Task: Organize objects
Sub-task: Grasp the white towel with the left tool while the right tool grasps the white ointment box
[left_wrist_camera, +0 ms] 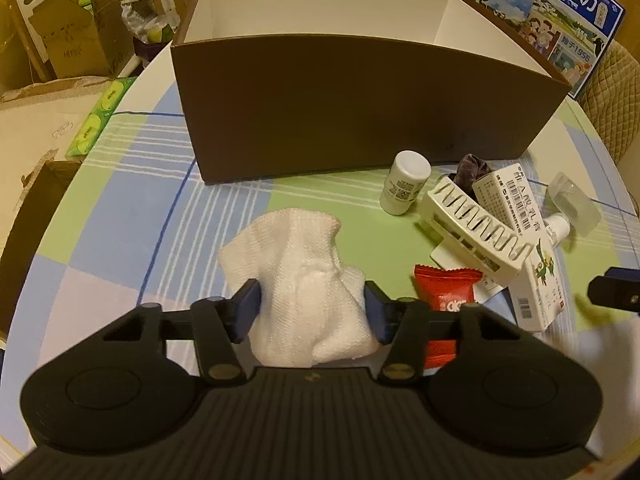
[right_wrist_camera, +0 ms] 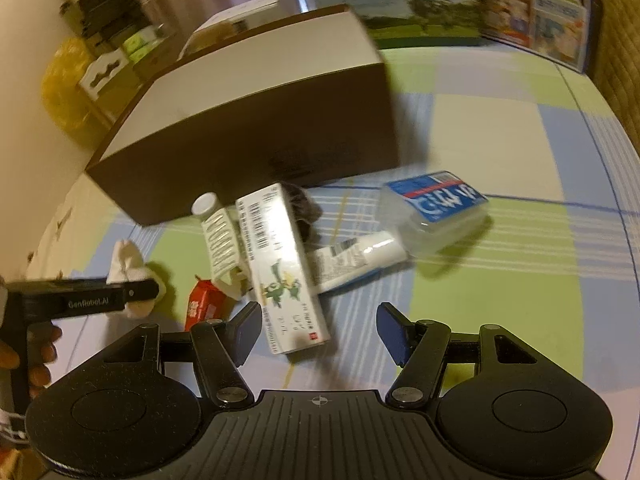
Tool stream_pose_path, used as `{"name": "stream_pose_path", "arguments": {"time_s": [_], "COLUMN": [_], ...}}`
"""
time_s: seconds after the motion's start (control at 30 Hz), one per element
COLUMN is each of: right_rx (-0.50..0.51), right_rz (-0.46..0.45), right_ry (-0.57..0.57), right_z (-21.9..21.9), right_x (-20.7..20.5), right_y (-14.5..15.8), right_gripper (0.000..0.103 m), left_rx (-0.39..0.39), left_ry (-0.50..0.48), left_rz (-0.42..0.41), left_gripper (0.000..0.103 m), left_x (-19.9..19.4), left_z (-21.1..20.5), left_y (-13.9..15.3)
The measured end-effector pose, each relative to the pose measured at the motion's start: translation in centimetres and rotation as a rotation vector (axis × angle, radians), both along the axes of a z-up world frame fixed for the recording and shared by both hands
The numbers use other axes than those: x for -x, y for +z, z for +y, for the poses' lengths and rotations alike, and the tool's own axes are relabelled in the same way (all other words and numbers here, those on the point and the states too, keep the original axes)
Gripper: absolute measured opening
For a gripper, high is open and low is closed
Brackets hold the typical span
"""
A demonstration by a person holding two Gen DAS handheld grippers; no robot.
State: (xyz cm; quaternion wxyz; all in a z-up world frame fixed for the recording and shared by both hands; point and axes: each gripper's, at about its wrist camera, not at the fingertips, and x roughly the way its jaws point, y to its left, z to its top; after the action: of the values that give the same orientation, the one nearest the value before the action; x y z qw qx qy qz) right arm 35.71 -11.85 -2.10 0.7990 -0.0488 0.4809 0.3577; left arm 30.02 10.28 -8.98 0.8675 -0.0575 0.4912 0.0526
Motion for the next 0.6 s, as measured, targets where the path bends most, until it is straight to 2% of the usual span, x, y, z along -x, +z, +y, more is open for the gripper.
{"name": "stream_pose_path", "arguments": {"time_s": [0.17, 0.5, 0.6], "right_rx": [0.044, 0.114, 0.140], "right_rz": [-0.042, -0.118, -0.167], "right_ry": [0.080, 0.177, 0.212], "right_z": [1.9, 4.7, 5.7], "right_x": [0.6, 0.9, 1.3], "right_y": [-1.0, -3.1, -3.6], "right_gripper": [0.061, 0.060, 0.053], "left_rx": [0.008, 0.004, 0.003], "left_ry": [-0.001, 0.030, 0.044], "left_rz": [-0.006, -0.018, -0.018], "left_gripper": [0.044, 0.044, 0.044], "left_x": [0.3, 1.4, 1.7], "left_z": [0.3, 1.2, 1.6], "left_y": [0.5, 1.4, 1.5]}}
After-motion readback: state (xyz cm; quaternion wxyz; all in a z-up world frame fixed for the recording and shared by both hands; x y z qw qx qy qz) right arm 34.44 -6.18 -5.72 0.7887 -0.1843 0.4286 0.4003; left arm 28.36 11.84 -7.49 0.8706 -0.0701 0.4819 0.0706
